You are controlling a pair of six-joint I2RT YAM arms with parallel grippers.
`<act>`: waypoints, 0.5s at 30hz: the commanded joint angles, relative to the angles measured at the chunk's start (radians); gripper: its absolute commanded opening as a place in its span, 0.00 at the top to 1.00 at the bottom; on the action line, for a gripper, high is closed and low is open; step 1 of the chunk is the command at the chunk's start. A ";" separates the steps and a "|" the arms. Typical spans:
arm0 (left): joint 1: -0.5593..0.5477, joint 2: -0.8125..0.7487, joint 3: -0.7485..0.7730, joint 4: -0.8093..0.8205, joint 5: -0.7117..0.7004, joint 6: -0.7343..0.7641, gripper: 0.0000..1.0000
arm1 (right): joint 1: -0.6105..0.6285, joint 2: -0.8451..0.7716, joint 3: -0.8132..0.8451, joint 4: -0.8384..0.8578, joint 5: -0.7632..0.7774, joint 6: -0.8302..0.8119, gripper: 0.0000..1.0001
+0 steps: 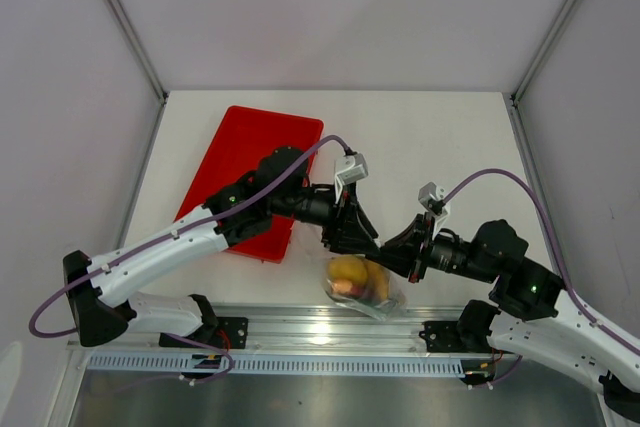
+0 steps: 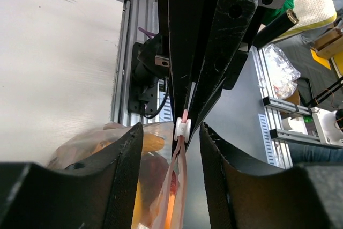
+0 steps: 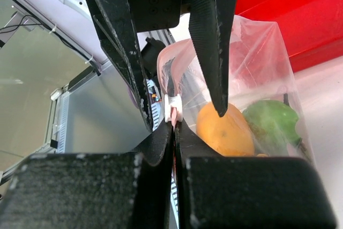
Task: Place the food in the zip-top bag and seal the zipper
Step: Zip the zipper food storage bag at the center of the board.
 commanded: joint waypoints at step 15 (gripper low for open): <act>0.014 -0.019 -0.014 0.043 0.032 -0.012 0.82 | -0.037 -0.019 -0.010 0.096 -0.072 0.033 1.00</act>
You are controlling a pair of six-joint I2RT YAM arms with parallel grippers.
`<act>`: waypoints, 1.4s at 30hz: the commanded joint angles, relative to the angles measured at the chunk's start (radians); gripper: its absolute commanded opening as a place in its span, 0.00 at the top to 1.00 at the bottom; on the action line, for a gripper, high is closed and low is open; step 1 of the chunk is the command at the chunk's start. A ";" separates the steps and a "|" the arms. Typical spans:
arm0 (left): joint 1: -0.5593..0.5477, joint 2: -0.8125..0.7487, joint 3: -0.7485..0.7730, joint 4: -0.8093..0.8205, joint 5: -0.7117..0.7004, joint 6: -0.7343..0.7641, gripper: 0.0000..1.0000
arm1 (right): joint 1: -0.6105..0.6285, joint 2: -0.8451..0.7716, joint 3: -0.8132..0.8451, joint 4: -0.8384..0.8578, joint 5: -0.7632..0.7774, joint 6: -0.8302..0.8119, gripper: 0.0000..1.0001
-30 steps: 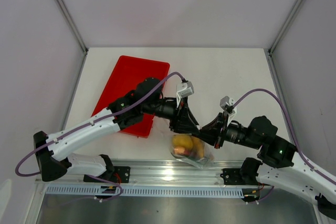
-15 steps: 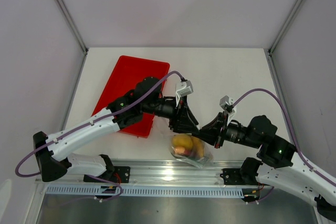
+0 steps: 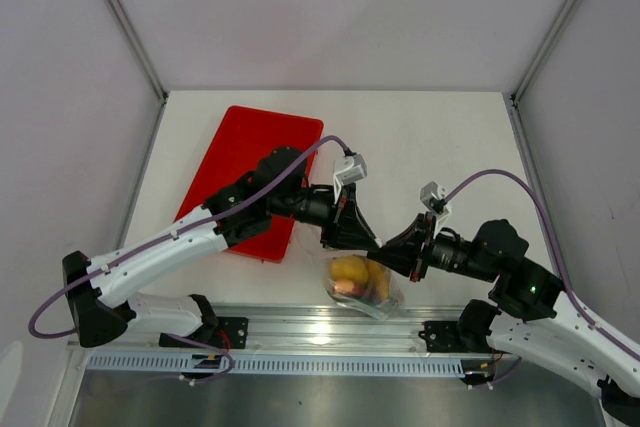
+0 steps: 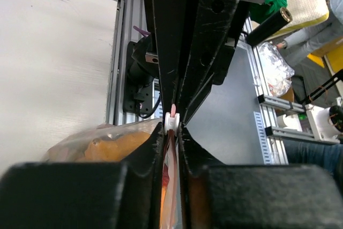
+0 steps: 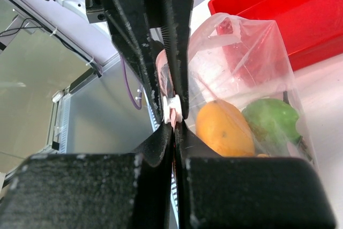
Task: Place the food in the zip-top bag and seal the zipper
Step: Zip the zipper food storage bag at the center of the board.
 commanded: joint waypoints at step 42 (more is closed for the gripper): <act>0.039 0.001 0.032 -0.015 0.016 -0.060 0.99 | -0.028 0.071 0.024 0.014 -0.133 -0.088 0.65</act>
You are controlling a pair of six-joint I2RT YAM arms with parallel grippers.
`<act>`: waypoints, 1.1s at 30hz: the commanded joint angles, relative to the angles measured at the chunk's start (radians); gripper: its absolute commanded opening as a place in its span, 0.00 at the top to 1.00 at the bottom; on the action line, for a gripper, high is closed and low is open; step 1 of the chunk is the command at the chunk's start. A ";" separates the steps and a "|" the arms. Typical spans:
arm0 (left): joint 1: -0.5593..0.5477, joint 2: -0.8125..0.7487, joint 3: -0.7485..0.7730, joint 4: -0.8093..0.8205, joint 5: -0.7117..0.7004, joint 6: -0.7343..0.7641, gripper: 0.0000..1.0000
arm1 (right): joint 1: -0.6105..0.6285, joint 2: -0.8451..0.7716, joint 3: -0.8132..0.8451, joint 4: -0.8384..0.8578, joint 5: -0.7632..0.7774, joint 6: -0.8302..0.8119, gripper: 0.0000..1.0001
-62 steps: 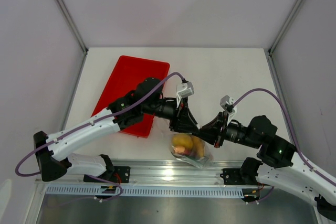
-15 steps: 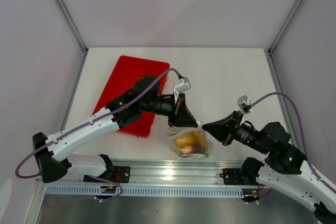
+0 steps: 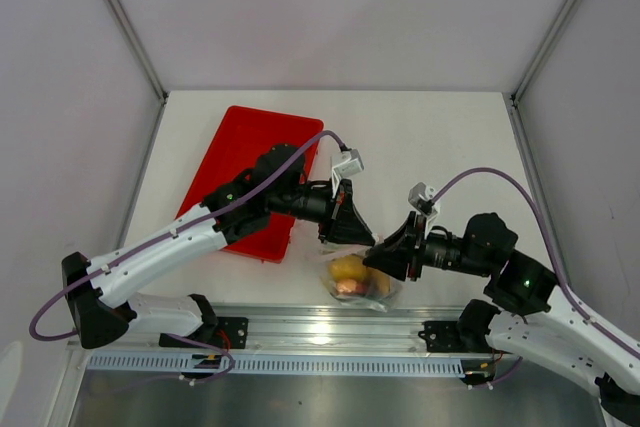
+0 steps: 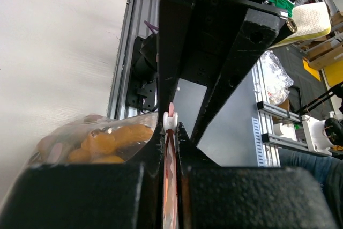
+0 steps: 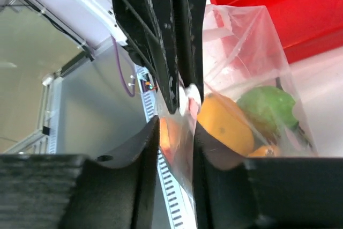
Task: Place the food in the zip-top bag and seal the zipper
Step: Zip the zipper food storage bag at the center of the board.
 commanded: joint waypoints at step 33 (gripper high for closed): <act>0.019 0.040 0.060 -0.220 -0.245 0.103 1.00 | -0.120 -0.126 -0.012 0.055 0.306 0.155 1.00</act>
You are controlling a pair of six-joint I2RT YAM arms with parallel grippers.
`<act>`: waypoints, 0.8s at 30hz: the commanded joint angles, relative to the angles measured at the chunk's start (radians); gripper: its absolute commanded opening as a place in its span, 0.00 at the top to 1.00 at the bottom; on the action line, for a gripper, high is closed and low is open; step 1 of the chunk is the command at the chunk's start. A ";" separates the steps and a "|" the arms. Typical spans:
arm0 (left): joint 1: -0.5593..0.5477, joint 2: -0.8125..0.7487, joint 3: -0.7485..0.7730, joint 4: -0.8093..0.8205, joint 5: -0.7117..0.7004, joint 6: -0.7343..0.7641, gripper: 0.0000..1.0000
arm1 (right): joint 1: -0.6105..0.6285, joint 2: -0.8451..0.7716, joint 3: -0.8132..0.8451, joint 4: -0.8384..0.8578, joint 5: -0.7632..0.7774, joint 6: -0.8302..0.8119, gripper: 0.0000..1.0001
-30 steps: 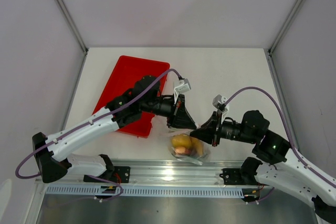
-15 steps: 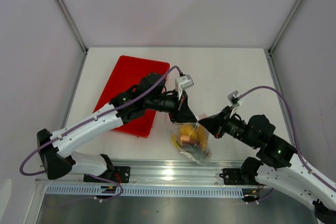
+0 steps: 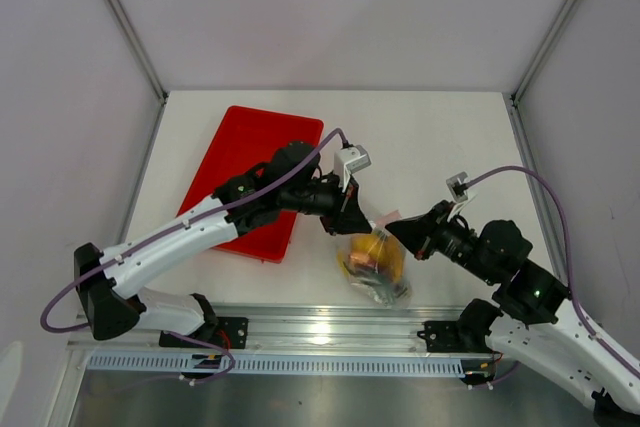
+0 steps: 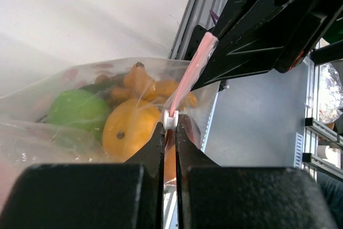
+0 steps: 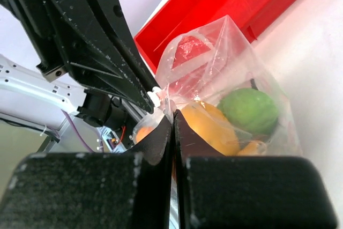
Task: Place the food in the zip-top bag and seal the zipper
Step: Zip the zipper food storage bag at the center of the board.
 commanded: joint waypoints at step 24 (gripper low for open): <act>0.013 -0.189 -0.034 -0.008 0.074 -0.010 0.99 | -0.039 0.079 0.162 -0.136 -0.446 -0.163 0.72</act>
